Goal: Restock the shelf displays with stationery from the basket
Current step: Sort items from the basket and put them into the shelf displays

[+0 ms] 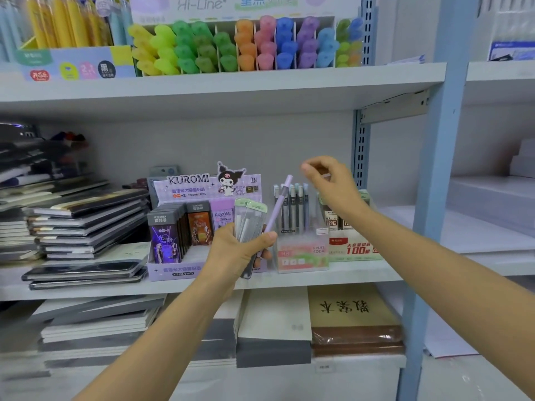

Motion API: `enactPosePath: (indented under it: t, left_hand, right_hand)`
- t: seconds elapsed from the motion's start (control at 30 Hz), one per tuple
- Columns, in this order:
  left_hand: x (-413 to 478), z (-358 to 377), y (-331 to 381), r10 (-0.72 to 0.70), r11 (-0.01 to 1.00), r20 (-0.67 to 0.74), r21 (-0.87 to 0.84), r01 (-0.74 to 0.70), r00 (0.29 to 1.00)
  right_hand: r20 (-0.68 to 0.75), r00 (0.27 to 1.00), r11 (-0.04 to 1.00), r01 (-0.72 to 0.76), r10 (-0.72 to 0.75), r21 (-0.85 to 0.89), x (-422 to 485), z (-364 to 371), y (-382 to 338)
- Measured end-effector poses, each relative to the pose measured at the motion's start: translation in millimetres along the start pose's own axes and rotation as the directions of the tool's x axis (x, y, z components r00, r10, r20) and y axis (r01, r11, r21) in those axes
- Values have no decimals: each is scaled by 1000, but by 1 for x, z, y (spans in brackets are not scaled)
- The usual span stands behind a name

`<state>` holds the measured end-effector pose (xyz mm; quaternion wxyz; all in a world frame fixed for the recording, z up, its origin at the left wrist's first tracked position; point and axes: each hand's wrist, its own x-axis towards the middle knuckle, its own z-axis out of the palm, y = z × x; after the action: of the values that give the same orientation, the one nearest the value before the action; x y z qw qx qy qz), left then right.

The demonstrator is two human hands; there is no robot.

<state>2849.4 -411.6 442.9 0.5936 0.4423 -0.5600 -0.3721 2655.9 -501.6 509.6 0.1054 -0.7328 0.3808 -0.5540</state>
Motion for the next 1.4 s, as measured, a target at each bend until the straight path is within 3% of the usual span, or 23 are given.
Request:
enactPosePath:
  t: [0.07, 0.1, 0.23, 0.37, 0.43, 0.57, 0.73, 0.83, 1.07, 1.27, 1.4]
  left_hand:
    - [-1, 6, 2, 8, 999, 11, 31, -8, 1000]
    - [-2, 11, 4, 11, 1000, 26, 29, -12, 1000]
    - [-7, 30, 7, 30, 998, 83, 54, -34, 996]
    - [-14, 38, 7, 12, 995, 89, 99, -21, 996]
    - [-14, 39, 9, 3, 993, 102, 116, -15, 995]
    - [-13, 34, 6, -75, 991, 113, 116, 62, 991]
    - [-10, 34, 3, -149, 988, 86, 45, 146, 985]
    - [-9, 34, 4, -157, 988, 82, 11, 156, 984]
    - [-6, 41, 1, -138, 990, 41, -12, 138, 990]
    - [-6, 58, -5, -128, 989, 11, -75, 129, 992]
    - [-5, 63, -8, -107, 991, -27, -85, 104, 994]
  right_hand:
    - [44, 999, 971, -24, 14, 240, -10, -4, -13]
    - [110, 994, 962, -35, 5, 272, -15, -5, -19]
    - [378, 926, 999, -28, 12, 38, -25, -5, -31]
    - [486, 873, 998, -56, 35, 28, -23, -20, -30]
    - [467, 883, 995, -73, 31, 72, -21, -27, -29]
    - [264, 961, 956, -149, 80, 252, -13, -45, -19]
    - [319, 935, 793, -310, 155, 525, -17, -47, -10]
    - [332, 931, 755, -327, 153, 569, -16, -50, -6]
    - [169, 974, 963, -182, 149, 199, -4, -92, 9]
    - [43, 991, 992, -126, 125, 13, -4, -137, 13]
    - [75, 992, 977, -90, 107, -196, -5, -145, 11]
